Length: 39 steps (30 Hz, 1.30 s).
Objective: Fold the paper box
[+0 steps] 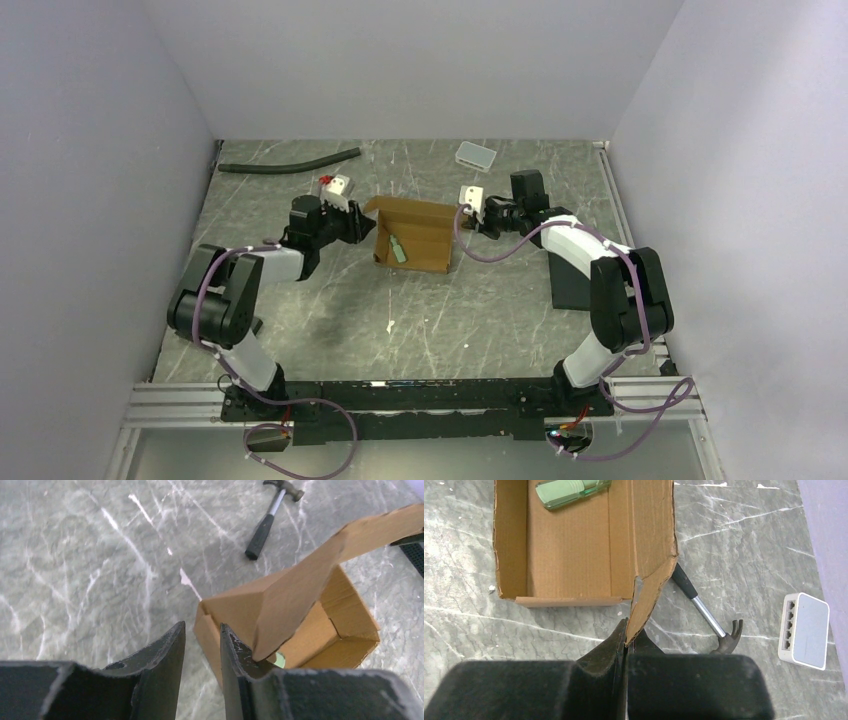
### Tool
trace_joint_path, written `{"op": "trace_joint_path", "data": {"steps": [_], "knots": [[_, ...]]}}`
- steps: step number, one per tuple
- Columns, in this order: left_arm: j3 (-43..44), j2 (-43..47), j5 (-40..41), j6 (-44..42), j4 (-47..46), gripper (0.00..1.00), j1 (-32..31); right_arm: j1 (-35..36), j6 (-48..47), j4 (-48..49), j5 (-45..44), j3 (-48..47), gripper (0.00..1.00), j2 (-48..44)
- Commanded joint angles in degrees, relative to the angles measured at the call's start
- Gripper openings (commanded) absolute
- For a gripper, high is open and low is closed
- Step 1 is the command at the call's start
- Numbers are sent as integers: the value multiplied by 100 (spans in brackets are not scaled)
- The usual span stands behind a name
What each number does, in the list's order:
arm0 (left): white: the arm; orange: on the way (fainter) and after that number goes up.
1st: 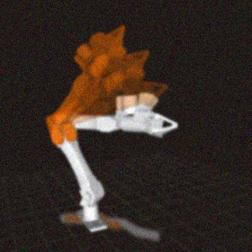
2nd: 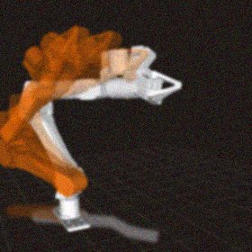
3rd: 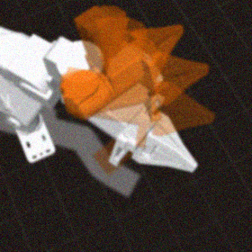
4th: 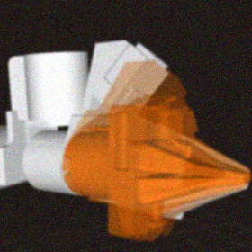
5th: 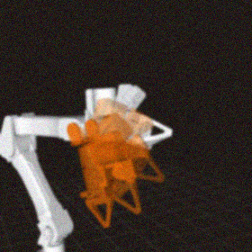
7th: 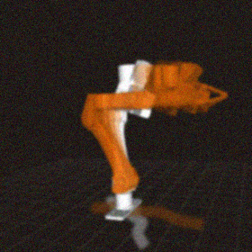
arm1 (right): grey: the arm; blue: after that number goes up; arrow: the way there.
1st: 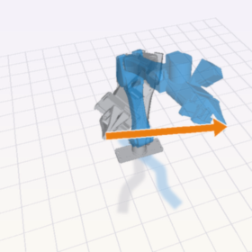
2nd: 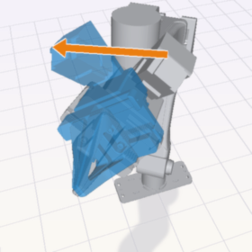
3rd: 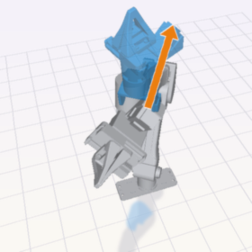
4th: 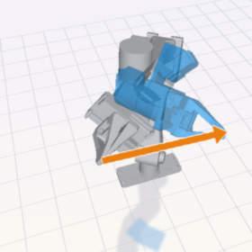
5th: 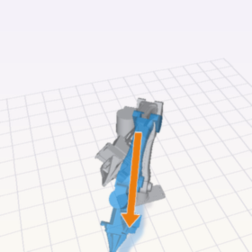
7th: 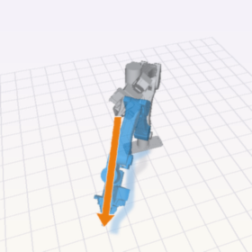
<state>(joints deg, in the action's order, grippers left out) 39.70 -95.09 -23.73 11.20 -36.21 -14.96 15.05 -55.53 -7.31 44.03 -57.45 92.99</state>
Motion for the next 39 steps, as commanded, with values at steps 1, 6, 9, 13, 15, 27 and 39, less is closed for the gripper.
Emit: {"op": "trace_joint_path", "data": {"steps": [1, 6, 9, 13, 15, 27, 39], "knots": [[257, -203, -642, -176, -773, 37, -15, 77, -261, -359, 205, -109, 0, -85], [191, -358, -883, -120, -1007, 36, -105, 278, -340, -407, 69, -167, 0, -101], [96, -321, -875, -127, -1026, 37, -154, 308, -252, -340, -84, -194, 0, -81], [-184, -39, -728, -62, -1058, 36, -174, 230, -310, -302, -247, -163, 0, -145], [-461, 259, -545, 1, -1013, 37, -174, 130, -377, -339, -243, -140, 0, -206], [-785, 3804, 363, 367, 1855, 66, -183, 51, -1084, -482, -289, 118, 0, -437], [2568, 1673, -963, -4403, 4668, 90, -1026, 85, -1297, -517, -272, 190, 0, -479]]}}
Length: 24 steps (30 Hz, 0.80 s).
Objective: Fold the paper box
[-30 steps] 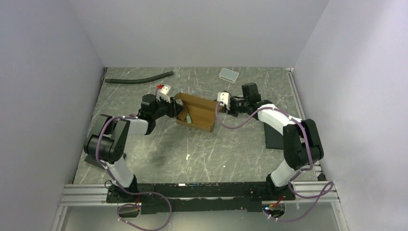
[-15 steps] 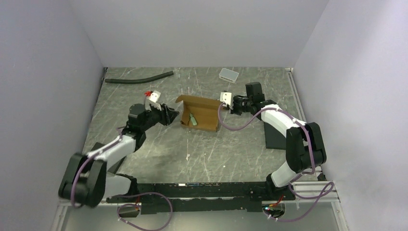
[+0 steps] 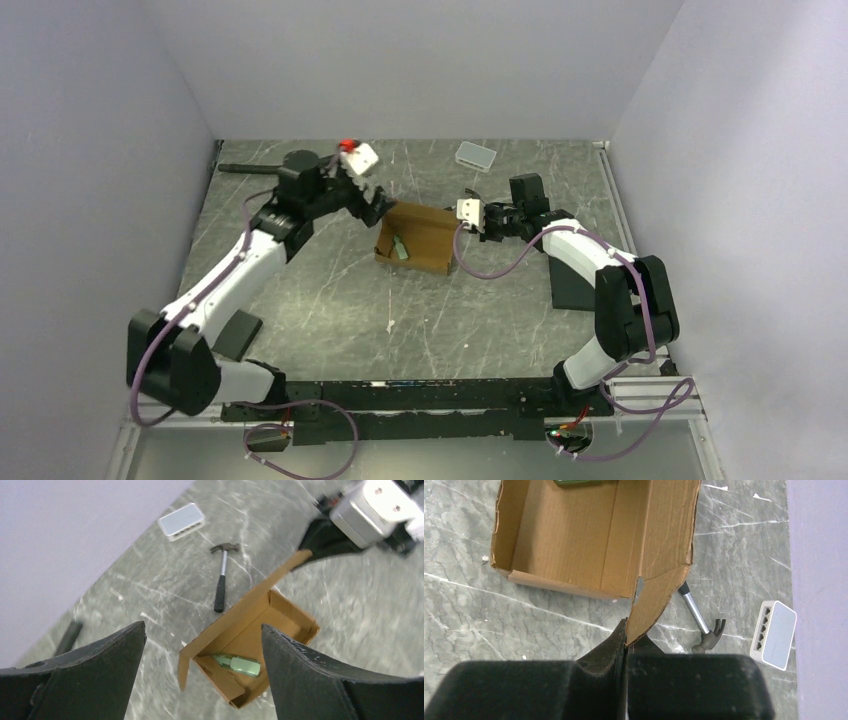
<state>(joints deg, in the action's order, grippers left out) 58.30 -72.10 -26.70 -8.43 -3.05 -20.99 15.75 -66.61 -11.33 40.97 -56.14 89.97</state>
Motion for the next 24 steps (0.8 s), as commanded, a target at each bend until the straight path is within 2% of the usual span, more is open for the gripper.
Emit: {"op": "trace_joint_path", "data": {"steps": [1, 4, 7, 10, 15, 17, 24], "knots": [[912, -832, -832, -2774, 1488, 90, -450, 28, -192, -115, 34, 59, 0, -169], [1693, -1491, -1256, -3330, 2145, 89, -467, 57, -173, -115, 43, 42, 0, -166], [2322, -2086, -1312, -3594, 2736, 83, -520, 74, -175, -101, 58, 42, 0, -175], [2609, -2446, -1126, -3750, 2932, 80, -616, 81, -185, -110, 68, 42, 0, -182], [3031, -2856, -1043, -3969, 3533, 67, -750, 102, -173, -93, 77, 26, 0, -191], [3026, -2890, -991, -3981, 3587, 58, -787, 124, -163, -87, 63, 12, 0, -175], [3027, -2918, -594, -3842, 3863, 15, -894, 174, 37, -13, 12, -54, 0, -146]]}}
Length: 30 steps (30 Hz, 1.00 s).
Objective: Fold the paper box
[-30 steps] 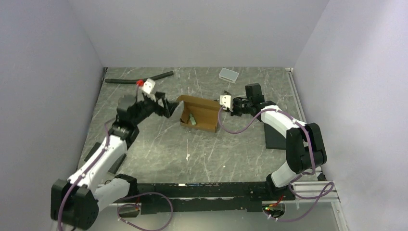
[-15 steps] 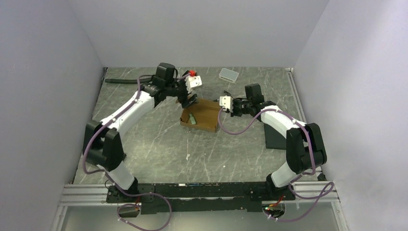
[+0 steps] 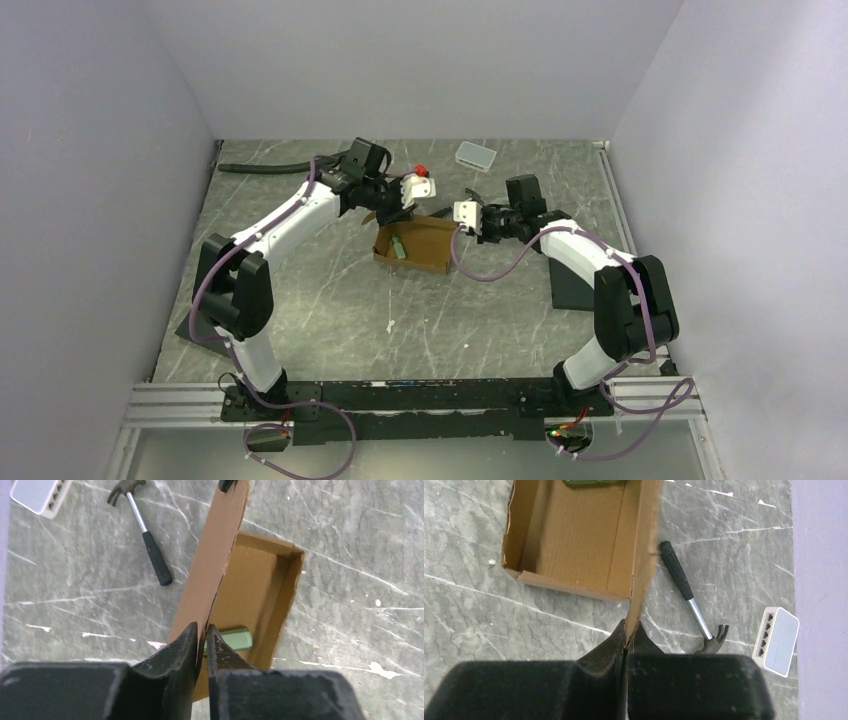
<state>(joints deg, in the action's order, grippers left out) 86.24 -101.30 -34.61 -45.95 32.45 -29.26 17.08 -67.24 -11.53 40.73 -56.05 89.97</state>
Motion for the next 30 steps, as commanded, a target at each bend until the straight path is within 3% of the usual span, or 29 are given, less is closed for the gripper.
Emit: {"op": "trace_joint_path", "data": {"steps": [1, 4, 13, 19, 30], "knots": [[205, 19, 260, -50, 346, 9, -85, 41, 161, 33, 21, -71, 0, -153], [30, 183, 404, 212, 242, 0, -122, 50, 404, 156, -17, -70, 0, -169], [-37, 327, 917, 1814, 181, 0, -210, 234, 1604, 618, -313, 5, 0, -156], [-272, 385, 1115, 2362, 97, 0, -256, 348, 2626, 1042, -547, 200, 1, -188], [-409, 515, 1347, 2457, 84, 0, -256, 349, 3839, 571, -249, -127, 28, -249]]}}
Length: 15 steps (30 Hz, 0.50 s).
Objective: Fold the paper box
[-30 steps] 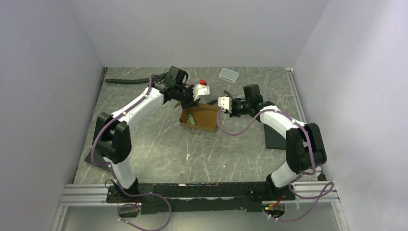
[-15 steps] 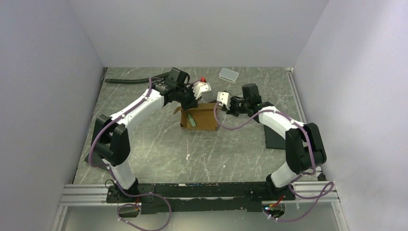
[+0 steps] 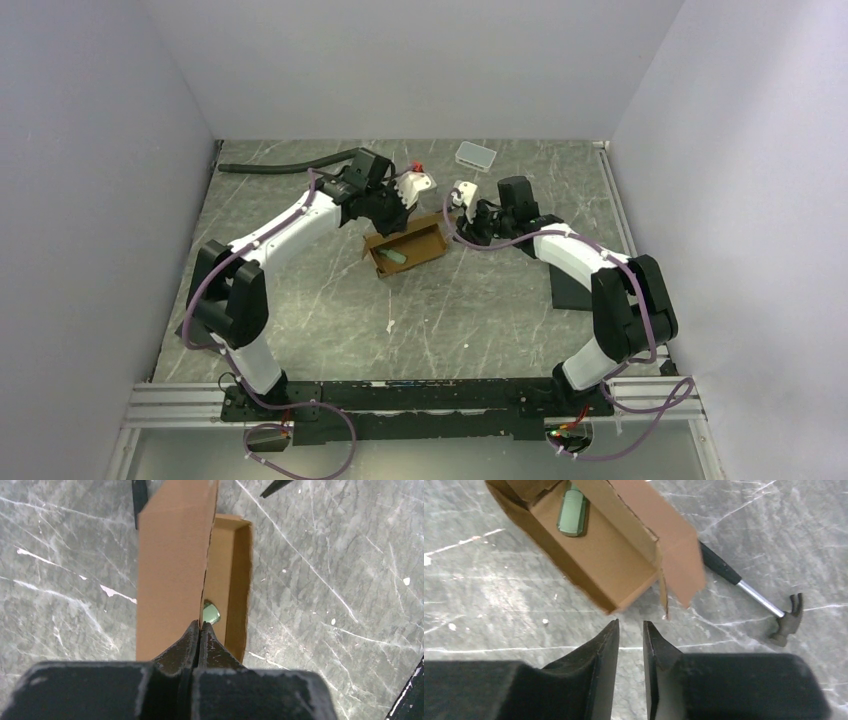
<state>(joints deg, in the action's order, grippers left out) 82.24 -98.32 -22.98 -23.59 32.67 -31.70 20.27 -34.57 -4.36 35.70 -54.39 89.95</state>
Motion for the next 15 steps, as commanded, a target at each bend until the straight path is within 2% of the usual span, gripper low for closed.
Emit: {"op": "trace_joint_path", "data": {"steps": [1, 5, 10, 15], "knots": [[27, 205, 193, 244, 103, 0, -11, 29, 636, -174, 234, -299, 31, -272], [33, 194, 198, 281, 171, 0, -11, -19, 719, -239, 438, -278, 37, -418], [-88, 281, 202, 373, 169, 0, -11, -515, 727, -112, 1175, -337, 46, -474], [-44, 314, 177, 537, 220, 0, 17, -559, -262, 498, 1063, -53, 64, -276]]}}
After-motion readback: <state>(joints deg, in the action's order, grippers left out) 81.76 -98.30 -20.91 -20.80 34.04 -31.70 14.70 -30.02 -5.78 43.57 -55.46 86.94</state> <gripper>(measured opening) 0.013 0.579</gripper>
